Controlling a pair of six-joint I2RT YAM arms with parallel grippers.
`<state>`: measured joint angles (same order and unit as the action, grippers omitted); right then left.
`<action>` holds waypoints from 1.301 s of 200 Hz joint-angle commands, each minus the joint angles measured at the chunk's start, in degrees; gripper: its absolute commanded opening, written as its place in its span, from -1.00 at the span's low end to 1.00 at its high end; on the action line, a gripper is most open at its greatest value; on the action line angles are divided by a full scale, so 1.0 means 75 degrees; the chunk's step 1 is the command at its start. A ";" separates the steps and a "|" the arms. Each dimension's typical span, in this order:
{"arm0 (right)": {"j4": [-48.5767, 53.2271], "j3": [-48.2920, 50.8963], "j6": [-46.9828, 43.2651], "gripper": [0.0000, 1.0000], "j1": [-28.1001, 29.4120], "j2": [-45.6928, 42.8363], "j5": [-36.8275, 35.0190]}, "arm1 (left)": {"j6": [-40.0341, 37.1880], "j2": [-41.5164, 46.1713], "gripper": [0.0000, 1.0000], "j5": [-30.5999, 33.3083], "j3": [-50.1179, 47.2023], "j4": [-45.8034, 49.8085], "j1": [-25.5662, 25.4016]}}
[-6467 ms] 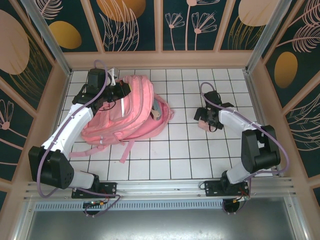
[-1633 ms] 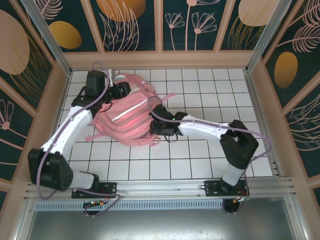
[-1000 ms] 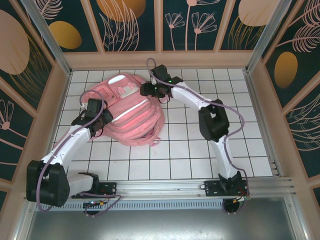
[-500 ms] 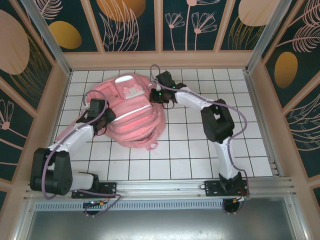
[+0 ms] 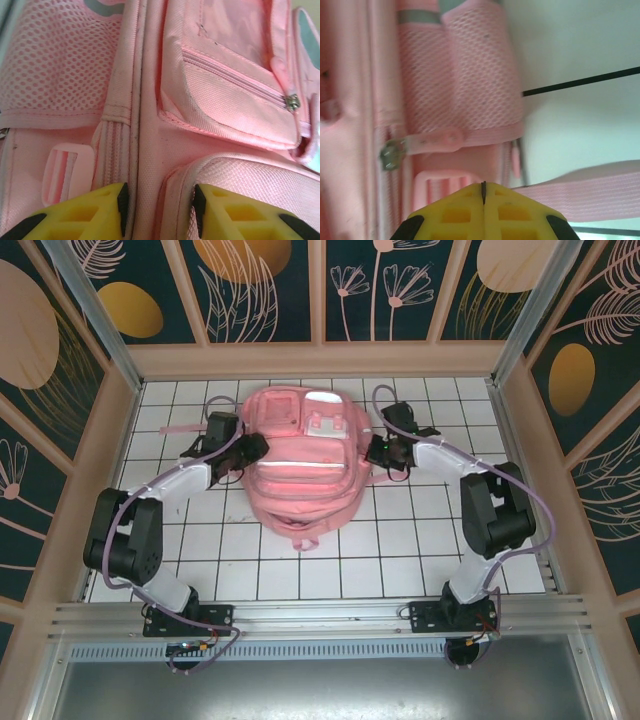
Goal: Pack the student bag
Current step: Move the student bag to the center of the table, then rotate the student bag at the top-center of the table.
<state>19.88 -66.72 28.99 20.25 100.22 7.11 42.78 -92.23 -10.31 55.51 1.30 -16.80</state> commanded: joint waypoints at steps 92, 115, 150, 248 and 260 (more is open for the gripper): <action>0.1067 -0.2269 -0.1209 -0.69 -0.0304 0.0624 -0.0149 | -0.0729 0.1328 0.05 0.0210 -0.0105 0.1263 0.0763; 0.1122 -0.2105 -0.1041 -0.39 0.0531 0.0175 -0.0228 | -0.0823 0.1216 0.00 0.0354 -0.0399 0.1173 0.1041; 0.0781 -0.1349 -0.0252 -0.38 0.1989 -0.0259 -0.0037 | -0.0868 0.0720 0.00 0.0173 -0.0384 0.0800 0.1295; 0.0638 -0.0083 -0.0483 -0.46 0.0924 0.0087 -0.0953 | -0.0671 -0.0073 0.02 -0.1157 -0.0266 0.0177 0.1607; 0.0642 -0.0284 -0.0715 -0.46 0.0501 0.0244 -0.0967 | -0.0599 -0.0027 0.01 -0.1410 -0.0452 0.0032 0.1607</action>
<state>21.63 -69.32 27.73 32.27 99.50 6.37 37.58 -93.25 -15.49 53.45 5.08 -4.86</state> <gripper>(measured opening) 0.267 0.507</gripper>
